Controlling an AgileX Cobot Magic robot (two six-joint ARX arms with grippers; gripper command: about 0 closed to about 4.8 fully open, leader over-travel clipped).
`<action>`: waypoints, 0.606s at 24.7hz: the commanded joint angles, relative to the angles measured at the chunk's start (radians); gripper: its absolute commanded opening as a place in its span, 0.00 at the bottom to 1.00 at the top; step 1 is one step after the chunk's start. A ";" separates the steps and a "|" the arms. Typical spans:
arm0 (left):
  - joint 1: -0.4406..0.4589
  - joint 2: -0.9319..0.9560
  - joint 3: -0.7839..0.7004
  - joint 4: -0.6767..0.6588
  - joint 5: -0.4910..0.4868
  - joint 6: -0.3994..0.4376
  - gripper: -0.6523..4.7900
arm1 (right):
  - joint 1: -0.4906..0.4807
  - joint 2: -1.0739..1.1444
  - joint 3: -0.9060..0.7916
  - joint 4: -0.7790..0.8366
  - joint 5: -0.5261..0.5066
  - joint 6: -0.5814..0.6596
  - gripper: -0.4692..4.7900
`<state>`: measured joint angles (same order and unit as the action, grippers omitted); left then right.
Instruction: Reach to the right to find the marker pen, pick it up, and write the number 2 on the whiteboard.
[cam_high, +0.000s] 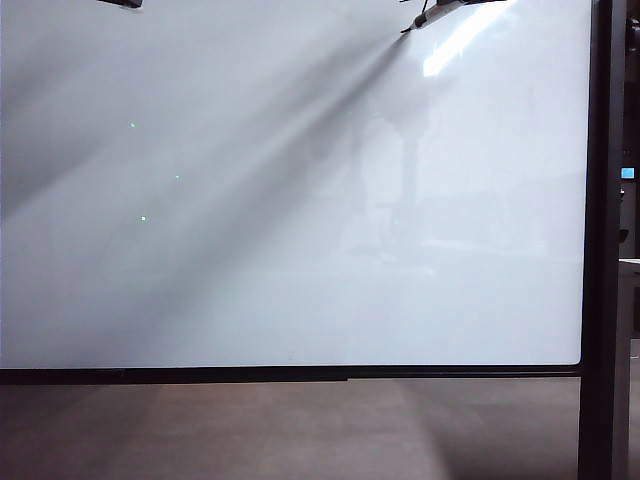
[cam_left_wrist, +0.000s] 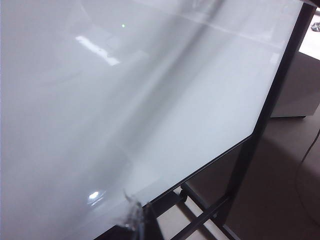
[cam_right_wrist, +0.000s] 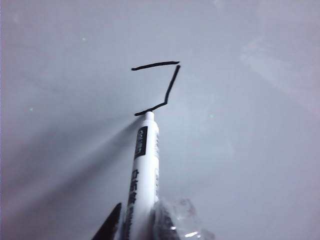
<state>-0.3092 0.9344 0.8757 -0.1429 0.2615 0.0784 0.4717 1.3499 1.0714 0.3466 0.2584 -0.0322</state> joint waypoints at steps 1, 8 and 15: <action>0.000 -0.003 0.008 0.008 0.005 0.003 0.11 | -0.004 -0.003 0.003 0.035 0.035 -0.002 0.09; 0.000 -0.003 0.008 0.008 0.005 0.003 0.11 | -0.004 -0.003 0.003 0.059 0.036 -0.003 0.09; 0.000 -0.003 0.008 0.008 0.005 0.003 0.11 | -0.004 -0.003 0.003 0.058 0.039 -0.003 0.09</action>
<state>-0.3092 0.9344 0.8757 -0.1429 0.2619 0.0784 0.4717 1.3499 1.0672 0.3683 0.2684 -0.0326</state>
